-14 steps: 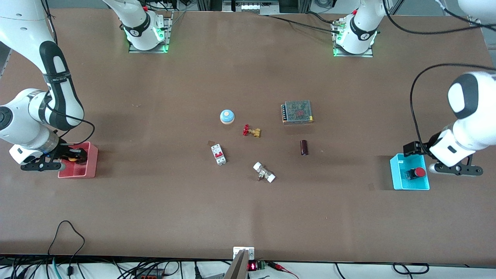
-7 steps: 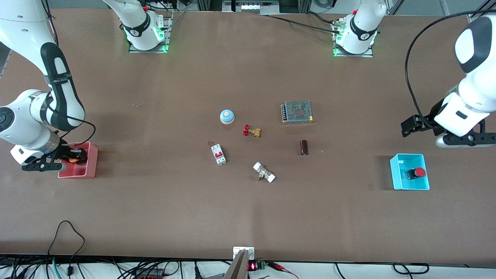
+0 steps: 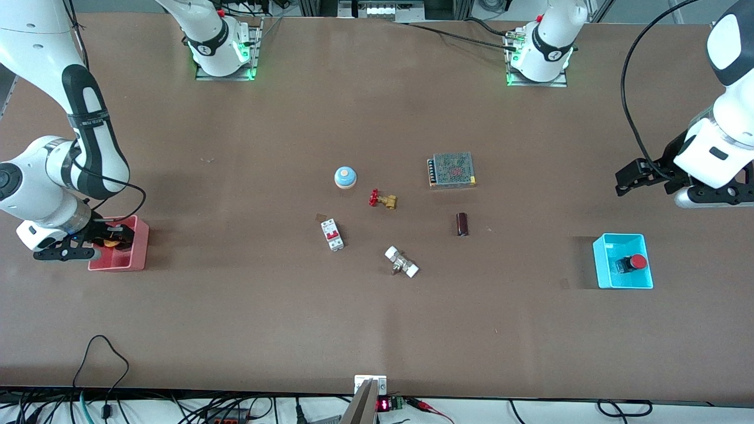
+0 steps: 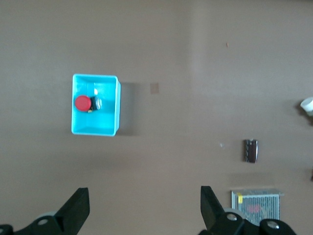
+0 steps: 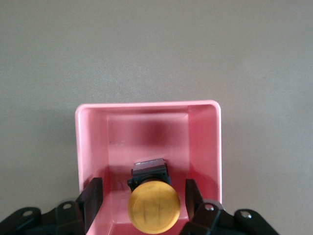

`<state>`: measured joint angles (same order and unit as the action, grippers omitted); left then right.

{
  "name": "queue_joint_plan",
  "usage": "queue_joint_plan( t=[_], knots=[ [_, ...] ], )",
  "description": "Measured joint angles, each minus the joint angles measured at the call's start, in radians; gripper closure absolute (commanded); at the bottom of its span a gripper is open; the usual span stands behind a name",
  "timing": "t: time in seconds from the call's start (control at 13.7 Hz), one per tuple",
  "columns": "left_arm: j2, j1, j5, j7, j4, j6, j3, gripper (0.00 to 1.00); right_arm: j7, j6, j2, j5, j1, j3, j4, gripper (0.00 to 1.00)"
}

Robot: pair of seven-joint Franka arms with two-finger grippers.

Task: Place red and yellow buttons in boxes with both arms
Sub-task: 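Open the left gripper and lift it away from the cyan box, then open the right gripper and lift it away from the pink box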

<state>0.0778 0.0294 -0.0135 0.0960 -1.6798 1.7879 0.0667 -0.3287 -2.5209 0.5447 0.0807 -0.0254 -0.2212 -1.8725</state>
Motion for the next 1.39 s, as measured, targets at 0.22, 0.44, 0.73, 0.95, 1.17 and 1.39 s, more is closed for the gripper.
queue_joint_plan(
  t=[0.22,0.44,0.73,0.95,1.17,1.39],
  knots=[
    [0.0,0.0,0.0,0.001,0.01,-0.041,0.0,0.0,0.0,0.005,-0.01,0.0,0.003,0.004,0.011,0.14],
    [0.0,0.001,0.0,0.016,0.011,-0.057,0.0,0.0,0.0,0.058,-0.045,0.0,0.003,0.005,0.019,0.14],
    [0.0,0.004,0.0,0.018,0.02,-0.061,0.0,0.0,-0.001,0.211,-0.148,0.0,0.008,0.009,0.03,0.0],
    [-0.001,0.013,0.0,0.013,0.036,-0.078,0.0,0.0,0.002,0.398,-0.288,0.004,0.055,0.016,0.038,0.0],
    [-0.007,0.016,0.001,0.012,0.051,-0.097,0.0,0.0,0.117,0.545,-0.423,0.008,0.11,0.072,0.042,0.0],
    [-0.039,0.017,0.001,-0.046,0.057,-0.139,0.0,0.0,0.32,0.697,-0.471,-0.014,0.123,0.203,0.125,0.0]
  ],
)
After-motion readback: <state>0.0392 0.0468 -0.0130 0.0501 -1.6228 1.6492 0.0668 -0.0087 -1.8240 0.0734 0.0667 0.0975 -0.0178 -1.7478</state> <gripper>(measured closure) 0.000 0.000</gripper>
